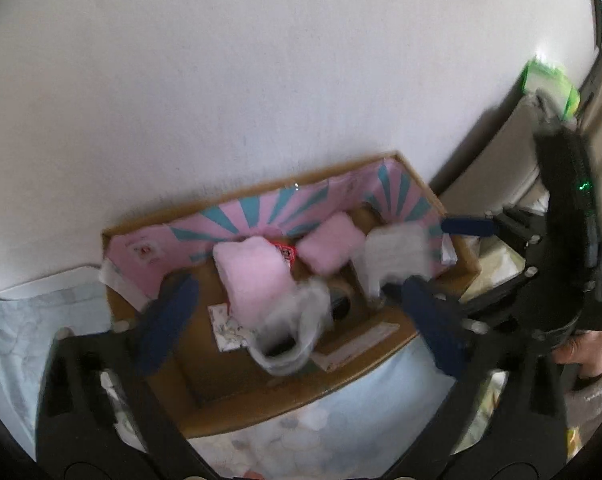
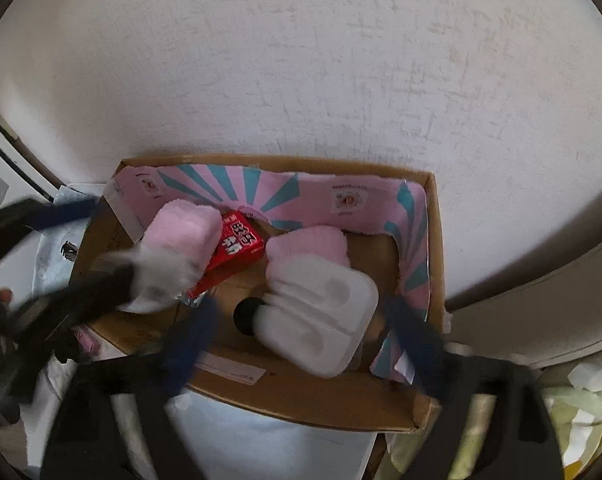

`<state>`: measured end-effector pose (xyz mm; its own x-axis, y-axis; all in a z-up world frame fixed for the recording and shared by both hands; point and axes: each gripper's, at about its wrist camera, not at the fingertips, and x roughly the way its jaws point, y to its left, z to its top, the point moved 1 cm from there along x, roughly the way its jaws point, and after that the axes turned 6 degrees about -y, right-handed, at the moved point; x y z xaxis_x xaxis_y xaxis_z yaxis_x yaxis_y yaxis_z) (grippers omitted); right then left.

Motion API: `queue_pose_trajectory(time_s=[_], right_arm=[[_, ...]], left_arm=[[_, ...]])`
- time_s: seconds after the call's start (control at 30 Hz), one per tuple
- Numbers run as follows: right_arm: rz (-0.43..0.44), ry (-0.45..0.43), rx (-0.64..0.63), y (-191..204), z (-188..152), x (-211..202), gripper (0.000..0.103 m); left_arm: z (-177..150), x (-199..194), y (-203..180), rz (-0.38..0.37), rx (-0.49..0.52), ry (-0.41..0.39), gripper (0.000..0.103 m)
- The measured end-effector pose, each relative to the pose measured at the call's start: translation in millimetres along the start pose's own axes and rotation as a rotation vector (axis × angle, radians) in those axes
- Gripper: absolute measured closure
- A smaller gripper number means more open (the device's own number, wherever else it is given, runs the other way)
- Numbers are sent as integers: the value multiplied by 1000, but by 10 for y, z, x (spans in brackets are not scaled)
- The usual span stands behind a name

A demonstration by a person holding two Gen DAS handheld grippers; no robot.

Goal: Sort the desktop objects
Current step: 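Open both tools to drop the sock and earphone case into the box, then move both tools back toward the black hair claw clip on the cloth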

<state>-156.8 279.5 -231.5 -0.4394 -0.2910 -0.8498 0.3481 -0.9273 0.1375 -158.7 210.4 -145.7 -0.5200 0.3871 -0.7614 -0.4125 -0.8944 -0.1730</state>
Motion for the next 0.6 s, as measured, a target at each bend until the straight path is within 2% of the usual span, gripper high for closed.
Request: queue_pose_trajectory(time_s=[0.1, 0.2, 0.4, 0.53, 0.6], right_arm=[[53, -13, -9, -16, 4, -73, 0], [18, -51, -8, -19, 36, -208, 0], [5, -97, 59, -17, 115, -417, 0], [-16, -125, 72, 76, 137, -551, 0], [1, -128, 71, 142, 129, -600, 0]], left_arm=[[25, -94, 55, -23, -19, -30, 0], [59, -214, 148, 4, -34, -52, 0], [101, -551, 428, 2, -88, -106, 0], [55, -864, 703, 40, -98, -122, 0], [7, -1020, 865, 46, -122, -128, 0]])
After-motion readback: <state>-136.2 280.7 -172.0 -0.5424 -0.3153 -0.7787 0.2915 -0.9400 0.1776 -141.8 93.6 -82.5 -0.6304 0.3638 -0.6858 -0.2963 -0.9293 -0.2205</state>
